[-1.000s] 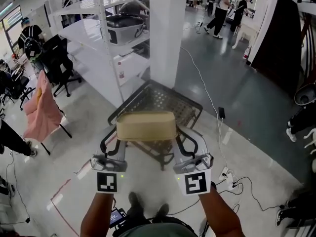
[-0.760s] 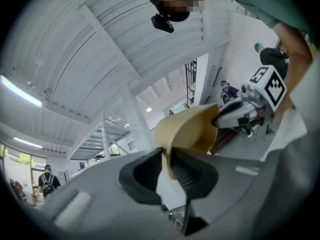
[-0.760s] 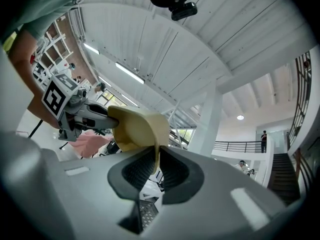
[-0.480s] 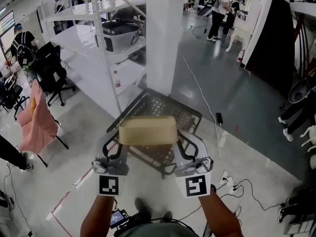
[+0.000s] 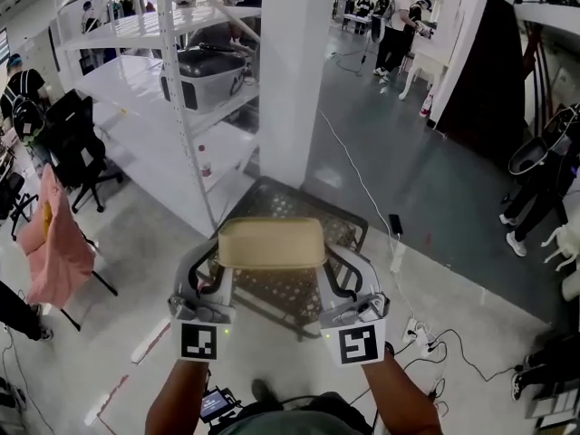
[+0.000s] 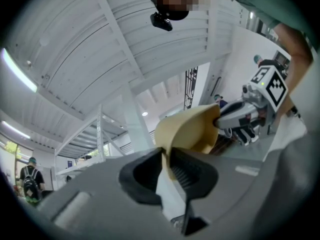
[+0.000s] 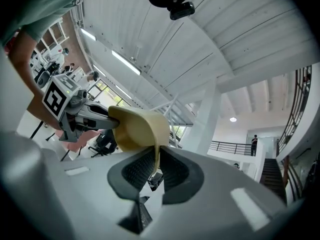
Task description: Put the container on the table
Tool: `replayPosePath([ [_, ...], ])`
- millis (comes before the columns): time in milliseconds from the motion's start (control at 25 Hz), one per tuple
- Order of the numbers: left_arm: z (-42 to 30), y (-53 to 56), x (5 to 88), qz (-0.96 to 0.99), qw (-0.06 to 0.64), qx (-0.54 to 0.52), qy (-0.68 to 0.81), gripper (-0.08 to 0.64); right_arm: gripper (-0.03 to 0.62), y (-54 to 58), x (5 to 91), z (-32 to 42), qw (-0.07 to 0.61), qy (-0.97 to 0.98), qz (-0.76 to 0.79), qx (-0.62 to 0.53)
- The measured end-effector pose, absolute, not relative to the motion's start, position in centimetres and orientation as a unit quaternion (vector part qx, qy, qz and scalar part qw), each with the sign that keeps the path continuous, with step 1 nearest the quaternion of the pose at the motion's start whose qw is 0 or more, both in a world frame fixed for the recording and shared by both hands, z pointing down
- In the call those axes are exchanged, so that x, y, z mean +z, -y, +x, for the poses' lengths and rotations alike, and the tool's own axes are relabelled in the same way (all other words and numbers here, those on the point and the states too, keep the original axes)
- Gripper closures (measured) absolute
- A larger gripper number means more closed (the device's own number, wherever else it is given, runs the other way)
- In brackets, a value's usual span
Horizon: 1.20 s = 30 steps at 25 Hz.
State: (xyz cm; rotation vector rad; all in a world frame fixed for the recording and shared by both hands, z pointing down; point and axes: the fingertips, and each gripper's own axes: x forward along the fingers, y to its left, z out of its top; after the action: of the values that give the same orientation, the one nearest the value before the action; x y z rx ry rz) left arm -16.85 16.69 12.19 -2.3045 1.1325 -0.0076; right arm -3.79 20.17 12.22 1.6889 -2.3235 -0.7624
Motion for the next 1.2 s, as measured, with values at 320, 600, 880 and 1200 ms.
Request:
replayPosePath([
  [320, -14.4, -12.9, 12.9, -0.866, 0.284, -0.006, -0.411, 0.515, 0.558, -16.8, 13.2, -1.4, 0.092, 0.776, 0.574, -0.246],
  [600, -9.8, -8.9, 14.0, -0.859, 0.284, -0.035, -0.425, 0.515, 0.558, -12.3, 14.6, 3.2, 0.091, 0.791, 0.559, -0.233],
  [880, -5.2, -5.6, 13.7, -0.841, 0.284, -0.041, -0.458, 0.515, 0.558, -8.0, 14.3, 8.0, 0.066, 0.812, 0.531, -0.234],
  [1200, -2.2, -3.4, 13.8, -0.823, 0.293, -0.065, -0.482, 0.512, 0.560, -4.8, 14.3, 11.1, 0.051, 0.830, 0.505, -0.232],
])
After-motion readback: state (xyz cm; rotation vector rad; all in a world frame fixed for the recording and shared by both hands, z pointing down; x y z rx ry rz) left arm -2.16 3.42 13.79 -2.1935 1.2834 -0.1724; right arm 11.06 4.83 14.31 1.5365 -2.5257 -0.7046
